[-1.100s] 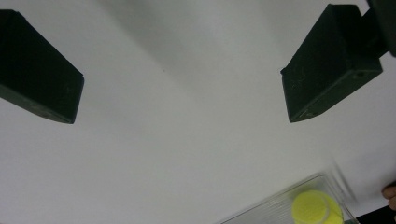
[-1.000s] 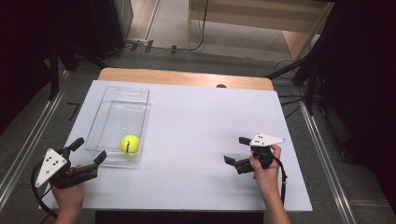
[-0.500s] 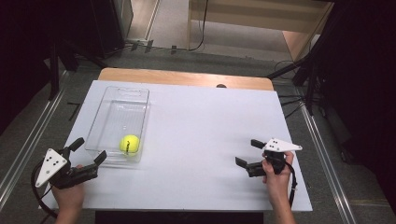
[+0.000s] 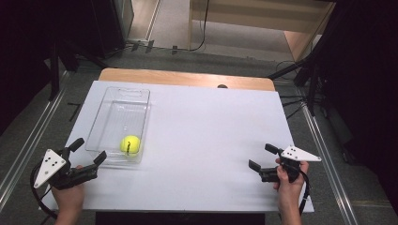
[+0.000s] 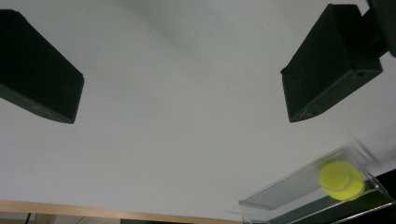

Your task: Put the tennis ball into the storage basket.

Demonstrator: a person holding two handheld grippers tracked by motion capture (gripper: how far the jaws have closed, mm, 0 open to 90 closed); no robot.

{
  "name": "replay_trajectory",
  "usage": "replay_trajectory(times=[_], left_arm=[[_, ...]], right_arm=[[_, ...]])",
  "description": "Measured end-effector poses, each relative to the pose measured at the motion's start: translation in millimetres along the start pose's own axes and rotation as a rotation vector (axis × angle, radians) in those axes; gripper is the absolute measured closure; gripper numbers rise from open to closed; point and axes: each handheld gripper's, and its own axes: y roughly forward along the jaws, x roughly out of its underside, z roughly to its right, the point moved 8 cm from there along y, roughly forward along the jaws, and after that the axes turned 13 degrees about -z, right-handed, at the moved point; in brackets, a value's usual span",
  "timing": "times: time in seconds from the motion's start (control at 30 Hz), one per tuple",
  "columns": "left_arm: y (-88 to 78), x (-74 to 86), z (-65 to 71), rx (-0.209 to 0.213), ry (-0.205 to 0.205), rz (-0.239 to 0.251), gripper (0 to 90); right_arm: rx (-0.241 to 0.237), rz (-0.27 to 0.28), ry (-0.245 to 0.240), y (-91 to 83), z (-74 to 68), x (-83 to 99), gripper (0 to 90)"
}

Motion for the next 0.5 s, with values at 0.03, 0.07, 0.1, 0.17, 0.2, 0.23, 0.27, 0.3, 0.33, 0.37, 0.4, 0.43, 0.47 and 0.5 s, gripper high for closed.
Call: replay_trajectory(times=[0.03,0.07,0.1,0.17,0.2,0.23,0.27,0.3,0.33,0.37,0.4,0.43,0.47,0.5], left_arm=[[-0.2,0.1,-0.2,-0.001,-0.001,0.0,11.1],[-0.3,0.0,-0.3,0.0,-0.001,0.001,11.1],[-0.4,-0.1,-0.4,0.0,-0.001,0.002,11.1],[-0.3,0.0,-0.6,-0.001,-0.001,0.0,11.1],[-0.2,0.0,-0.5,-0.002,-0.001,0.0,11.1],[0.0,0.0,-0.4,-0.002,-0.002,0.001,11.1],[0.1,-0.1,-0.4,-0.002,-0.002,0.001,11.1],[0.2,-0.2,-0.4,-0.002,-0.002,0.001,11.0],[0.1,-0.2,-0.6,-0.003,-0.002,0.001,11.1],[0.0,-0.2,-0.7,-0.004,-0.002,0.001,11.1],[-0.2,-0.2,-0.9,-0.004,0.0,0.002,11.1],[-0.3,-0.4,-0.9,-0.003,-0.001,0.004,11.1],[-0.4,-0.4,-0.9,-0.002,-0.002,0.004,11.1],[-0.4,-0.4,-1.0,-0.002,-0.001,0.004,11.1]], right_arm=[[0.004,-0.004,0.007,-2.1,1.4,3.0,0.0],[0.005,0.0,0.009,-3.1,2.2,4.0,0.0],[0.007,0.003,0.013,-4.8,2.9,5.5,0.0],[0.008,0.006,0.024,-8.4,5.0,7.9,0.0],[0.011,0.01,0.024,-9.2,6.3,8.3,0.0],[0.015,0.015,0.032,-10.7,7.4,8.9,0.0],[0.016,0.018,0.031,-11.5,8.2,9.0,0.0],[0.015,0.018,0.041,-12.5,8.4,9.4,0.0],[0.015,0.018,0.047,-12.9,8.5,9.7,0.0],[0.017,0.017,0.045,-12.3,9.2,10.0,0.0],[0.016,0.015,0.043,-11.7,9.2,10.3,0.0],[0.014,0.016,0.043,-10.7,9.4,10.4,0.0],[0.009,0.008,0.049,-9.6,9.1,11.4,0.0],[0.005,0.005,0.044,-7.9,9.7,11.7,0.0]])
